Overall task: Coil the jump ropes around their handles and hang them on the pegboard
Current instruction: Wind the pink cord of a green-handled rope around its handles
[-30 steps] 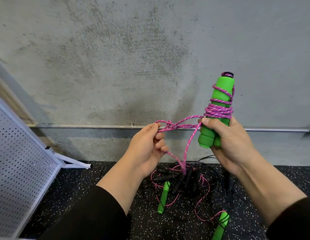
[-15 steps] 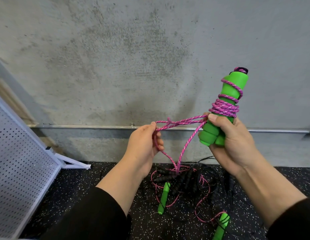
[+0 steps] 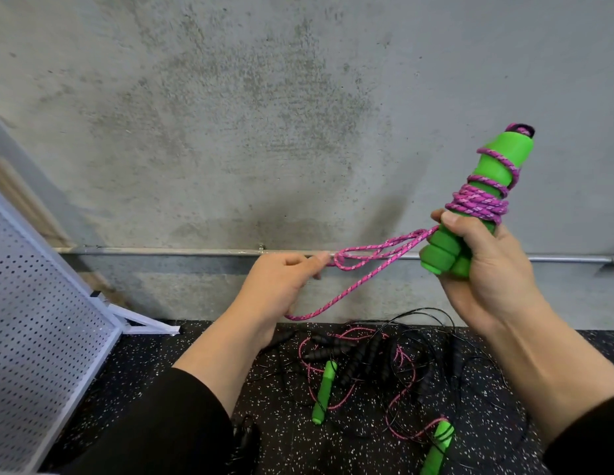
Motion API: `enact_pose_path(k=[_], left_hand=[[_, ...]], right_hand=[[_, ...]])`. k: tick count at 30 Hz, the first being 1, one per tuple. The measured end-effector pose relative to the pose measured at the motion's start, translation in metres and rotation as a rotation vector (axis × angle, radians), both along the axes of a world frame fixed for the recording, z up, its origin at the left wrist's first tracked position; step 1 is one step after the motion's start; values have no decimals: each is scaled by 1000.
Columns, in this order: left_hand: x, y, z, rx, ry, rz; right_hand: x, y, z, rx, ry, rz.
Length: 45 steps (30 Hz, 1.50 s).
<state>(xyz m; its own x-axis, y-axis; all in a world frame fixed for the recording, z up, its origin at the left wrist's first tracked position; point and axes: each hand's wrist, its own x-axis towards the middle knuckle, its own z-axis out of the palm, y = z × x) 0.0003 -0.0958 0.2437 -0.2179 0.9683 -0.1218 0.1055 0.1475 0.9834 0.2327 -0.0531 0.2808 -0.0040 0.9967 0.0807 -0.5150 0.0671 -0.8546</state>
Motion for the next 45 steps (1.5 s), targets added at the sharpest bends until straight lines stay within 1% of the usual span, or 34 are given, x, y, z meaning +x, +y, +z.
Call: enact_pose_path(k=[1, 5, 7, 8, 10, 12, 14, 15, 17, 19, 20, 21, 22, 23, 24, 26, 27, 29, 31, 33, 35, 38, 41, 45], left_hand=[[0, 1, -2, -5, -13, 51], [-3, 7, -2, -9, -355, 409], [-9, 9, -2, -33, -447, 497], [-11, 9, -2, -59, -449, 503], [-15, 8, -4, -80, -368, 489], [-15, 9, -6, -59, -155, 471], [-13, 10, -6, -12, 164, 383], [-11, 10, -6, 41, 274, 286], [1, 6, -5, 135, 316, -9], [17, 1, -9, 145, 384, -296], [25, -2, -11, 137, 408, -407], [30, -3, -13, 122, 381, -488], [35, -4, -14, 105, 295, -540], [38, -5, -14, 83, 215, -562], [39, -6, -14, 68, 181, -559], [40, -6, -14, 104, 260, -540], [39, -6, -14, 120, 271, -528], [35, -7, -9, 118, 159, -455], [29, -7, -4, 63, 3, -406], [28, -10, 0, 9, -59, -398], [29, -13, 5, -46, -112, -434], [27, -16, 11, -161, -167, -533], [23, -16, 15, -232, -177, -539], [27, -16, 11, -213, -195, -497]], right_hand=[[1, 1, 0, 6, -50, -19], [0, -2, -2, 12, -188, -45], [0, -3, -4, -11, -198, -35], [0, -3, -4, -25, -204, -8], [2, -4, -4, -51, -239, 69], [2, -6, -3, -61, -265, 106], [-1, -7, -4, -68, -270, 126], [-3, -9, -4, -70, -271, 147], [-10, -13, -5, -78, -292, 199], [-17, -17, -5, -89, -337, 249], [-19, -19, -5, -92, -347, 275], [-20, -20, -5, -92, -340, 302], [-20, -22, -4, -92, -322, 330], [-19, -23, -4, -95, -306, 356], [-19, -24, -3, -97, -295, 385], [-18, -26, 0, -100, -299, 428], [-17, -28, 2, -103, -309, 434], [-14, -27, 5, -115, -307, 415], [-10, -24, 6, -144, -295, 378], [-8, -22, 3, -162, -331, 358], [-8, -21, 1, -163, -387, 359], [-5, -19, -1, -130, -526, 321], [-3, -16, -4, -44, -752, 298], [-9, -15, -13, 136, -1090, 179]])
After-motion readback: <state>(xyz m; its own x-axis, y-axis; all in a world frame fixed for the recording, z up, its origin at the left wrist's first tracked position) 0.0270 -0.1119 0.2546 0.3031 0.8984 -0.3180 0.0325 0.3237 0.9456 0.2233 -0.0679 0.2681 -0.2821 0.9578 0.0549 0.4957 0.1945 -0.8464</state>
